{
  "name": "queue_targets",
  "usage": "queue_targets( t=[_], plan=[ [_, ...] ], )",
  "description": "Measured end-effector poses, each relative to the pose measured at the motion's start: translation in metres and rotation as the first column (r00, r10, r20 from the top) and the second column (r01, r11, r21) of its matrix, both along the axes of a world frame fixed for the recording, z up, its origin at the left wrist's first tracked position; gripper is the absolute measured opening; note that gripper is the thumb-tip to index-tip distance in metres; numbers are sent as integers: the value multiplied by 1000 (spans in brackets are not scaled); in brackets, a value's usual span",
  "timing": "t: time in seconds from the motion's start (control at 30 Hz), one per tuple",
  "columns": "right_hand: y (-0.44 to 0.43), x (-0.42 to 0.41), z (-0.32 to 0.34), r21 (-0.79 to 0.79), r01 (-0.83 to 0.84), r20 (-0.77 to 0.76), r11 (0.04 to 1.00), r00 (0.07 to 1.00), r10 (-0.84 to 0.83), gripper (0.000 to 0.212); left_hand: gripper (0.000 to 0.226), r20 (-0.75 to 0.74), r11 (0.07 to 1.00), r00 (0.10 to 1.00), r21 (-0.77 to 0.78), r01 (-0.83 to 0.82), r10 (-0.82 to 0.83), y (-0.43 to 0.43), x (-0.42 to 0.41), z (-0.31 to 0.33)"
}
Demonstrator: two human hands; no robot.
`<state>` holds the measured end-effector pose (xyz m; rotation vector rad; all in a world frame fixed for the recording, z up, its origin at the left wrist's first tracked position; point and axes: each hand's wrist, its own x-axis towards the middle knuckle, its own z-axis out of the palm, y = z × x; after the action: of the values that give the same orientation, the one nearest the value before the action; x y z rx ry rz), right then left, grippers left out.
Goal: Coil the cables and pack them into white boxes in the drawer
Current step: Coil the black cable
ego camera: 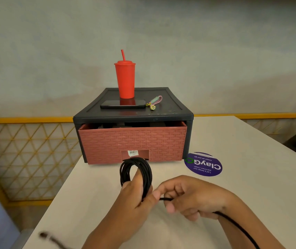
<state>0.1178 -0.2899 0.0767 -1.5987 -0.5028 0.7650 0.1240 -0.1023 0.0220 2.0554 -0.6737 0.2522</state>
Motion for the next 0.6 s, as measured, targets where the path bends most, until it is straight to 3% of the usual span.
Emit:
queue_targets(
  t=[0.13, 0.23, 0.33, 0.47, 0.53, 0.6],
  plan=[
    [-2, -2, 4, 128, 72, -71, 989, 995, -63, 30, 29, 41, 996, 999, 94, 3, -6, 0, 1, -2],
    [-8, -2, 5, 227, 149, -110, 962, 986, -127, 30, 46, 73, 980, 996, 187, -64, 51, 2, 0, -1],
    [-18, 2, 3, 377, 219, -101, 900, 976, -195, 31, 38, 99, 965, 988, 219, -142, 122, 3, -3, 3],
    [-26, 9, -2, 430, 405, -72, 807, 906, -417, 40, 44, -30, 992, 993, 56, -115, 117, 0, -6, 6],
    [-24, 9, -3, 412, 474, -51, 778, 864, -500, 28, 57, -127, 994, 988, -46, -98, 91, -3, -10, 9],
    [-20, 9, -3, 350, 567, 34, 746, 788, -615, 10, 48, -217, 979, 975, -187, -86, 45, -8, -13, 14]
  ],
)
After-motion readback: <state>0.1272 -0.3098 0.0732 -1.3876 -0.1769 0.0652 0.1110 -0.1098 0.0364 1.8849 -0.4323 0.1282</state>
